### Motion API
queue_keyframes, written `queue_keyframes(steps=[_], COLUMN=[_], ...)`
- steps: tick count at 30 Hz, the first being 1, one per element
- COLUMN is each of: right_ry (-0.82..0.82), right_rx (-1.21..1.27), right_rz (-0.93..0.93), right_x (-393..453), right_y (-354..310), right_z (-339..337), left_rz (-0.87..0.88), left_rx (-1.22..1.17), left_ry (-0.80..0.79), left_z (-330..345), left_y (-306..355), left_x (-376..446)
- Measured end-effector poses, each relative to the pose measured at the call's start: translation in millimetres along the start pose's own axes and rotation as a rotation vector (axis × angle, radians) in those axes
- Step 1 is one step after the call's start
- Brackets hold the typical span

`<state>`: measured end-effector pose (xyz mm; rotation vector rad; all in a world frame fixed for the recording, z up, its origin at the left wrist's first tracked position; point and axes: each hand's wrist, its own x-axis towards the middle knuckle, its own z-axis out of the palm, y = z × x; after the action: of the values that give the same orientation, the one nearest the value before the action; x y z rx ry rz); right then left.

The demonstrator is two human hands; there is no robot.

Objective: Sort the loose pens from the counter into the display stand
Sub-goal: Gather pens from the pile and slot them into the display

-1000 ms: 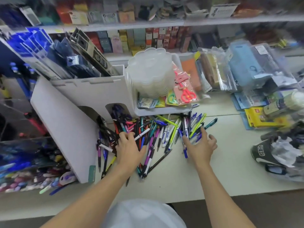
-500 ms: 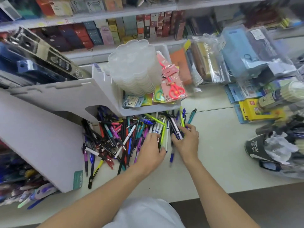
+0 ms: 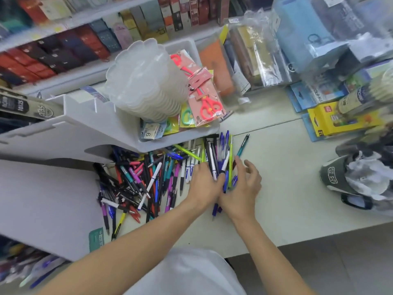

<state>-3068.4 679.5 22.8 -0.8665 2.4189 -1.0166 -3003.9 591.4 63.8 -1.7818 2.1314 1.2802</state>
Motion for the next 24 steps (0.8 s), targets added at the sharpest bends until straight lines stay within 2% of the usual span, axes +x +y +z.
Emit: queue_keyframes(steps=[2,4,6,10,14,18,24], right_ry=[-0.09,-0.284,-0.365,-0.372,-0.386,-0.254,-0.217], right_rx=[-0.061,-0.059,-0.049,0.062,0.135,0.231,0.26], right_rz=[0.06,0.166,0.191,0.288,0.331,0.394,0.41], right_x=[2.7,4.7,7.1,16.9,23.2,29.8,33.1], right_y=[5.2,9.9,12.7,12.3,21.6,24.5,14.4], right_z=[-18.7,-30.8,-34.1,-37.5,-40.4,-39.6,-32.0], left_rz=[-0.006,0.003,0.029,0.04,0.018,0.042,-0.015], left_rx=[0.059,0.152,0.211,0.207,0.239,0.314,0.155], left_ry=[0.025,0.055,0.083,0.079,0.0,-0.096,-0.221], left_z=[2.1,4.8,7.4,5.5,-0.8,0.2,-7.5], left_y=[5.5,11.8,19.1,28.2,28.6,27.7,14.2], left_x=[5.5,11.9,16.7,26.3,32.5,28.5,25.8])
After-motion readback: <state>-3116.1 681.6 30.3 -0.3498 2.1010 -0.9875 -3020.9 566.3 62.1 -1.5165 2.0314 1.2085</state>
